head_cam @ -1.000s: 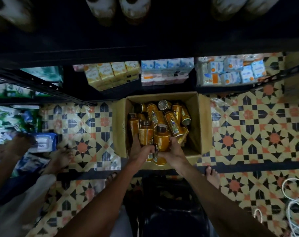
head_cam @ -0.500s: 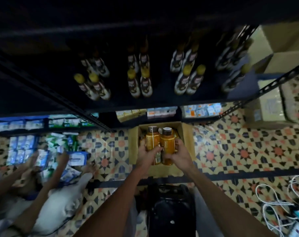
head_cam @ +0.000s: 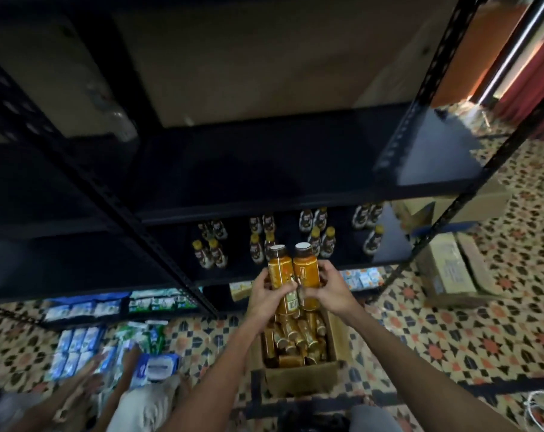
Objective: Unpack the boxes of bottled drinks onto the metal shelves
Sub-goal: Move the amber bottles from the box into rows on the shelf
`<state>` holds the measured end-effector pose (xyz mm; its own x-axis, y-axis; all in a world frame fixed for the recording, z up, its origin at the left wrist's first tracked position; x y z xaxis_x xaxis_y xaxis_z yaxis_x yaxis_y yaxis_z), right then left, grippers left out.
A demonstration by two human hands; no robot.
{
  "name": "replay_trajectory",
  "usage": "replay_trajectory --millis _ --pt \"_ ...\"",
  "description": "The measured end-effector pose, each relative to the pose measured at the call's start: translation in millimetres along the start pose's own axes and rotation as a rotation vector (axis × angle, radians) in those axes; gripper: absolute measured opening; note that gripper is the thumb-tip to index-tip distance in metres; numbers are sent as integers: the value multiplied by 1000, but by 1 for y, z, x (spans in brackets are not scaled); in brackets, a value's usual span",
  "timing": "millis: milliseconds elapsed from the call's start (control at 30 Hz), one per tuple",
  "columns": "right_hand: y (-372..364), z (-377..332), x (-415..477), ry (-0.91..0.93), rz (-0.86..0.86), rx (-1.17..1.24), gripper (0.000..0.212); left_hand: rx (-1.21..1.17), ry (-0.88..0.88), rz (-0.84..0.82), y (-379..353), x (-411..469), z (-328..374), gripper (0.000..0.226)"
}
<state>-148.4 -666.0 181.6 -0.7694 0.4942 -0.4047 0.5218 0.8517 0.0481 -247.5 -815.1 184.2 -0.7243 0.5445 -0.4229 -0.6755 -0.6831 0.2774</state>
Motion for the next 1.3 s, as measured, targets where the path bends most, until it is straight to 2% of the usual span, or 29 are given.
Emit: replay_trajectory --millis 267,367,533,667,900,1033,1300 --pt "26 -98 6 184 -92 -19 73 11 -157 124 18 -3 93 58" --pt "28 -129 12 250 -99 -39 73 -5 -212 173 29 0 119 54" --pt "16 -183 25 364 -75 -63 74 47 -357 217 64 12 164 48" --pt "-1 -215 34 423 -6 -32 73 139 -455 186 99 23 199 46" --pt "-16 -239 70 437 90 -36 79 244 -483 188 125 64 224 55" --pt "-5 -245 92 457 124 -57 70 234 -462 215 112 89 234 52" --pt "13 -240 139 412 108 -69 66 274 -386 231 92 131 241 39"
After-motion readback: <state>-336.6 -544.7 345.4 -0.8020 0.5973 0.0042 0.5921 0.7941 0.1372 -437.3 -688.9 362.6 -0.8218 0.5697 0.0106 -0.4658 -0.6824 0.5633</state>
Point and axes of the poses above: each hand's wrist, its own x-axis towards the middle knuckle, its own y-axis out of the back of the hand, z = x × y, the point moved 6 cm from there along x, towards the middle knuckle, and after that the axes turned 11 degrees about x, right-handed, at the moved point
